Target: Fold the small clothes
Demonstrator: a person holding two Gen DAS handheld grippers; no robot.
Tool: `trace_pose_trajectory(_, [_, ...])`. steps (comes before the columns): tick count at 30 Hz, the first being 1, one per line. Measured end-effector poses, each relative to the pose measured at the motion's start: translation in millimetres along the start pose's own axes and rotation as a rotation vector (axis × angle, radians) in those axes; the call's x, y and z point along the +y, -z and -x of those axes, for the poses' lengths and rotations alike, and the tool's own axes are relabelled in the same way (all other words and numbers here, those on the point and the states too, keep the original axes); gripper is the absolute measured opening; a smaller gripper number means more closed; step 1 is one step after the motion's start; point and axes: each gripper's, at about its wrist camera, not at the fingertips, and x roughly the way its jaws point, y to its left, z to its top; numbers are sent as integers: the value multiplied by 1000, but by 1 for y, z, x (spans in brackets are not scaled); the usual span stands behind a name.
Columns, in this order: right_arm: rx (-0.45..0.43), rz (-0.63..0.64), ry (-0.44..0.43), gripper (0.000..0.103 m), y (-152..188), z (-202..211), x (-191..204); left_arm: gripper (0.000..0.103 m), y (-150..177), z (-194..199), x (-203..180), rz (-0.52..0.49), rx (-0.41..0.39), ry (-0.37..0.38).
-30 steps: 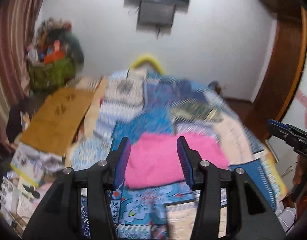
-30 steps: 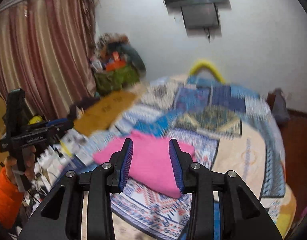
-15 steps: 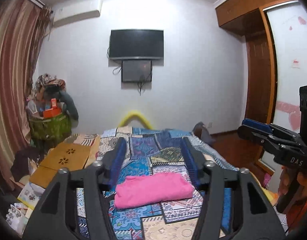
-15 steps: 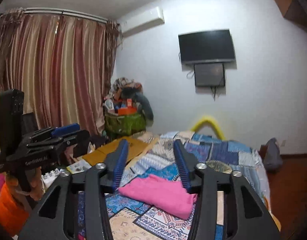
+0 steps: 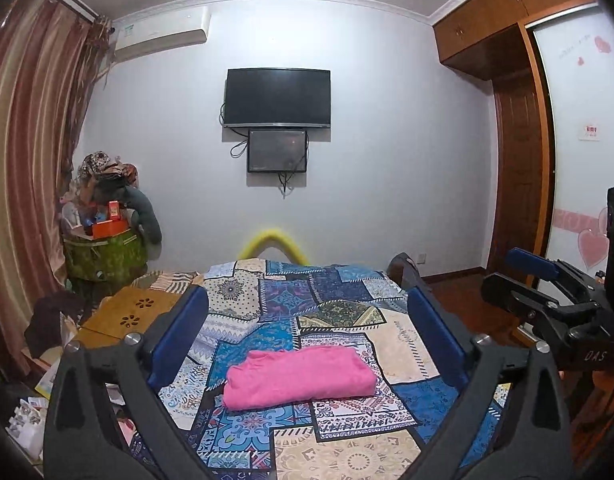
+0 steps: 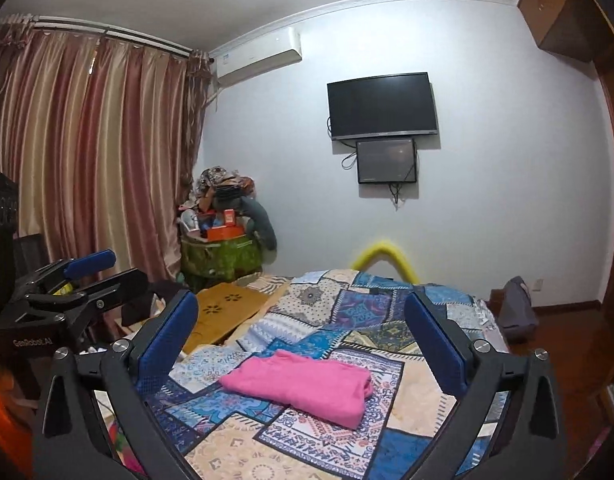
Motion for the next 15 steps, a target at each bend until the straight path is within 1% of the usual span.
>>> trace_pose_trajectory(8, [1, 21, 14, 102, 4, 7, 6, 102, 4, -3, 5, 16, 3, -7])
trace_pose_trajectory(15, [5, 13, 14, 102, 7, 7, 5, 103, 7, -5, 5, 24, 0, -10])
